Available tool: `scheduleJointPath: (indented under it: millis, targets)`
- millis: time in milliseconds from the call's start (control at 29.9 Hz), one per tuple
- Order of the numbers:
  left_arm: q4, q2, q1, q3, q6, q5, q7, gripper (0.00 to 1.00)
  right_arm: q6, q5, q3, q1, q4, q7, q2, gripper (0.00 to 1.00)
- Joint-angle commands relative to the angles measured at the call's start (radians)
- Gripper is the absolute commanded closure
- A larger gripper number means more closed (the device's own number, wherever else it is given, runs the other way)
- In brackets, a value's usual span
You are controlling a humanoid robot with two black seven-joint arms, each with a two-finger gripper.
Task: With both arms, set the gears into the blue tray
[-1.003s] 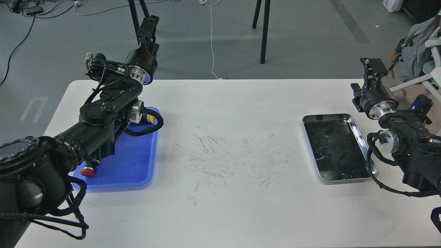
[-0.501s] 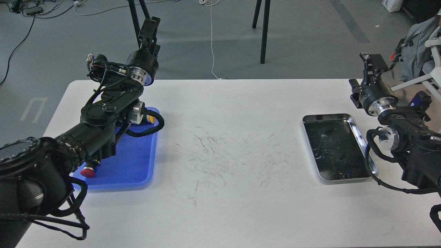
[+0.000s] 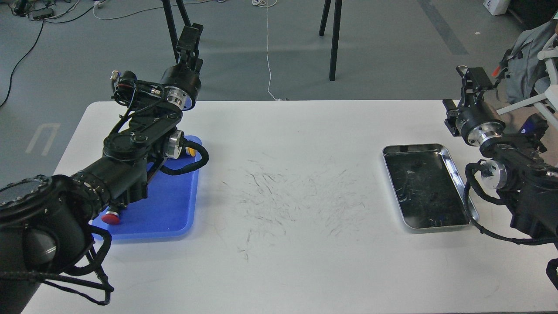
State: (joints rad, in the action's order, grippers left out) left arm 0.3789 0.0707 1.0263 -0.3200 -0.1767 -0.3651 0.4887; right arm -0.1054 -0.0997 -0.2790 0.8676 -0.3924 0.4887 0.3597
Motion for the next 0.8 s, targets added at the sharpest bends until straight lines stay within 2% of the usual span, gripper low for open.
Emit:
scheduleJointPath:
  millis: [0,668,769]
  targets:
    - [0.000,0.000,-0.002,0.001,0.000,0.000,0.000,0.00,-0.002,0.000,0.000,0.002,0.001,0.000,0.002,0.02]
    - [0.000,0.000,-0.005,0.001,-0.001,0.000,0.000,0.00,-0.005,-0.012,0.021,0.014,0.003,0.000,0.004,0.02]
    - [0.000,-0.002,-0.005,0.001,-0.001,-0.002,0.000,0.00,-0.005,-0.015,0.075,0.016,0.003,0.000,0.004,0.02]
